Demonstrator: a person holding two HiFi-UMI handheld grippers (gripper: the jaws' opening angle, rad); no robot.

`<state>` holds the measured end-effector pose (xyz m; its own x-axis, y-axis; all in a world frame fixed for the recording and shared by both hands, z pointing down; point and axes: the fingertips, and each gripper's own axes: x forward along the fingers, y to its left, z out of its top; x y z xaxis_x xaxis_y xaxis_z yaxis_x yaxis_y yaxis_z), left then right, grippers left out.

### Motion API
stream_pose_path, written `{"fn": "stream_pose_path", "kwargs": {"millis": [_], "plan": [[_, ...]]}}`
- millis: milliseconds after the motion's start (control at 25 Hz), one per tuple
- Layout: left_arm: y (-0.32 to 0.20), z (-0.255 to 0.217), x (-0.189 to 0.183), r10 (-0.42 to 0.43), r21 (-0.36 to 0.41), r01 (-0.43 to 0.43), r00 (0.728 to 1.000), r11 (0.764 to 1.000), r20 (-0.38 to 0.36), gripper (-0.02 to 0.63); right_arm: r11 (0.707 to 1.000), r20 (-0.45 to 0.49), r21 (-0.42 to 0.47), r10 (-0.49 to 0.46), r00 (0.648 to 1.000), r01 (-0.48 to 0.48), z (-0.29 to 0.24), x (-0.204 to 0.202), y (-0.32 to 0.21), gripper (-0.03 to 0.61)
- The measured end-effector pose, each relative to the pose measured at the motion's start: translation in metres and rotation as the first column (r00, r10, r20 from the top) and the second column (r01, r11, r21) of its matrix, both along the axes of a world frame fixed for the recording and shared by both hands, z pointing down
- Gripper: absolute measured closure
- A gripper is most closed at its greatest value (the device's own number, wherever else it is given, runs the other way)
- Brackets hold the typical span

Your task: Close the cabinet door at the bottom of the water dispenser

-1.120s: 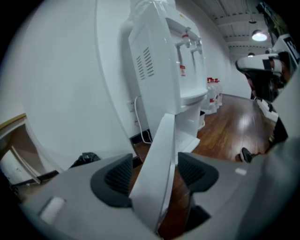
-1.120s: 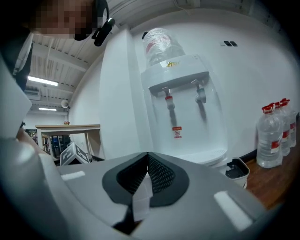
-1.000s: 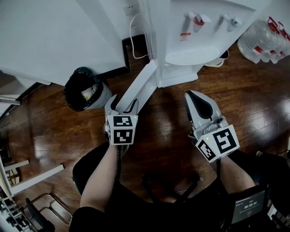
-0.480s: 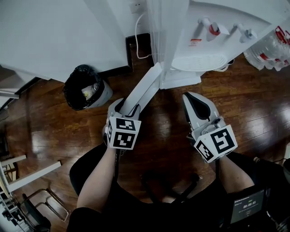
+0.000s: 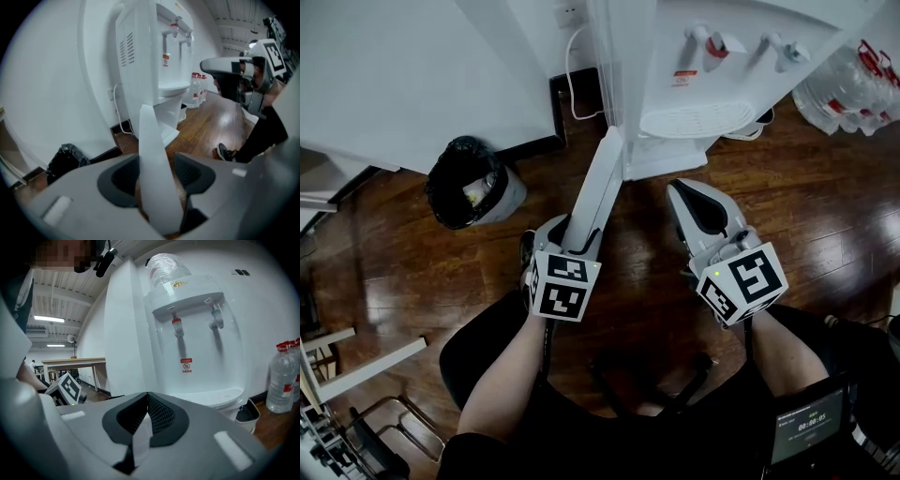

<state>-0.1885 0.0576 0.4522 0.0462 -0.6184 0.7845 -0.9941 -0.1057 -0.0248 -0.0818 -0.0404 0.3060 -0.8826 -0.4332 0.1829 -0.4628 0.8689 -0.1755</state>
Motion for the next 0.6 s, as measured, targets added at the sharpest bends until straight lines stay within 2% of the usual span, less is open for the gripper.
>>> {"fn": "stream_pose_path", "kwargs": {"millis": [120, 240, 360, 480, 600], "plan": [[0.002, -0.001, 0.016, 0.017, -0.012, -0.018, 0.999, 1.0, -0.04, 0.365, 0.999, -0.033, -0.034, -0.03, 0.999, 0.029, 0.01, -0.001, -0.003, 0.574], [0.002, -0.004, 0.033, 0.031, -0.015, -0.033, 0.995, 0.999, -0.098, 0.363, 0.992, -0.137, -0.09, -0.104, 0.985, 0.092, 0.041, -0.005, -0.004, 0.574], [0.001, -0.008, 0.053, 0.031, 0.001, -0.032, 0.983, 0.999, -0.179, 0.356, 0.989, -0.211, -0.13, -0.095, 0.973, 0.068, 0.068, 0.005, -0.009, 0.574], [-0.001, -0.006, 0.062, 0.014, 0.027, -0.007, 0.97, 1.0, -0.242, 0.349, 0.985, -0.231, -0.169, -0.074, 0.97, 0.035, 0.08, 0.017, -0.013, 0.574], [-0.009, -0.004, 0.074, 0.021, 0.04, -0.009, 0.958, 0.999, -0.287, 0.333, 0.986, -0.241, -0.165, -0.069, 0.968, 0.03, 0.08, 0.026, -0.019, 0.574]]}}
